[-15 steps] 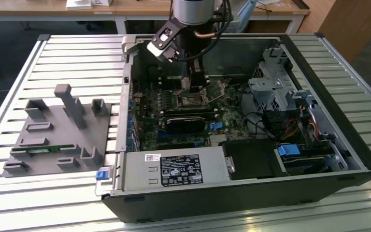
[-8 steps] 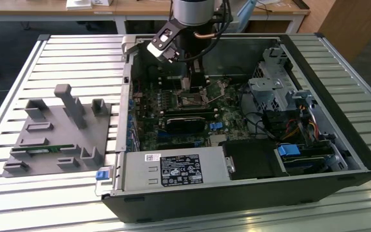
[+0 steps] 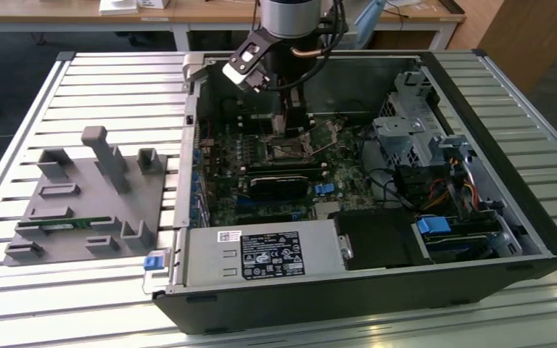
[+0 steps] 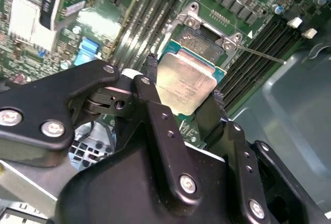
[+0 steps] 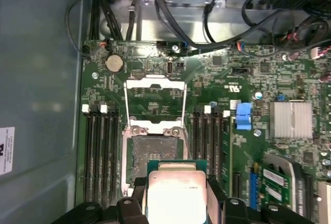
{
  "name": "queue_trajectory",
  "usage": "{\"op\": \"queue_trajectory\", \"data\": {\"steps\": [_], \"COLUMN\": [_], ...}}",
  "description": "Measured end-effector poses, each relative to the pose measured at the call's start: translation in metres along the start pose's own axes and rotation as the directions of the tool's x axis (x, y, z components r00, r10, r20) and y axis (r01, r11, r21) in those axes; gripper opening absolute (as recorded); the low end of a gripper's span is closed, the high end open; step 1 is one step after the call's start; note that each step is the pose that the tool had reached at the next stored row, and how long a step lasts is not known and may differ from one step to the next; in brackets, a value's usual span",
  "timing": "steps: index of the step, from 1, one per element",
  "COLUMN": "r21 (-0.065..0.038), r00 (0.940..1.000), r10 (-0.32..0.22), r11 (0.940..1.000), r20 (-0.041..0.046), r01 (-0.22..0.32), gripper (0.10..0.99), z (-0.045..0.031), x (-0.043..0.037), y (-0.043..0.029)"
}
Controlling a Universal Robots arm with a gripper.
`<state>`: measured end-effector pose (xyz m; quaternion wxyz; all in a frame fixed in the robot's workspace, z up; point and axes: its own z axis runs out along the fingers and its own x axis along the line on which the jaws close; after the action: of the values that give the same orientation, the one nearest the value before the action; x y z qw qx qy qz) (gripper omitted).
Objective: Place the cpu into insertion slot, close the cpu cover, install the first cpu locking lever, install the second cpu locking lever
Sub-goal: 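Place the cpu into insertion slot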
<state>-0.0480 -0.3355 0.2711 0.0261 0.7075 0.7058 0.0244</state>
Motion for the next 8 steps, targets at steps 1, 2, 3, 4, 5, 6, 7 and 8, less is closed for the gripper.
{"op": "queue_trajectory", "data": {"steps": [1,2,3,4,5,6,7,8], "r21": [0.001,0.002,0.002,0.003,0.003,0.004,0.005,0.006], "r00": [1.0,1.0,1.0,1.0,1.0,1.0,1.0,1.0], "r10": [0.0,0.0,0.0,0.0,0.0,0.0,0.0,0.0], "r11": [1.0,1.0,1.0,1.0,1.0,1.0,1.0,1.0], "r20": [0.0004,0.0005,0.0005,0.0005,0.0004,0.0006,0.0004,0.0005], "r01": [0.0,0.0,0.0,0.0,0.0,0.0,0.0,0.0], "gripper": [0.541,0.541,0.541,0.541,0.541,0.541,0.541,0.541], "z": [0.0014,0.0032,0.005,0.0069,0.0089,0.0106,0.0125,0.0144], "x": [0.0021,0.0041,0.0057,0.0069,0.0078,0.0086,0.0093,0.0099], "y": [0.0006,0.0013,0.0017,0.002,0.0023,0.0027,0.0032,0.0039]}}
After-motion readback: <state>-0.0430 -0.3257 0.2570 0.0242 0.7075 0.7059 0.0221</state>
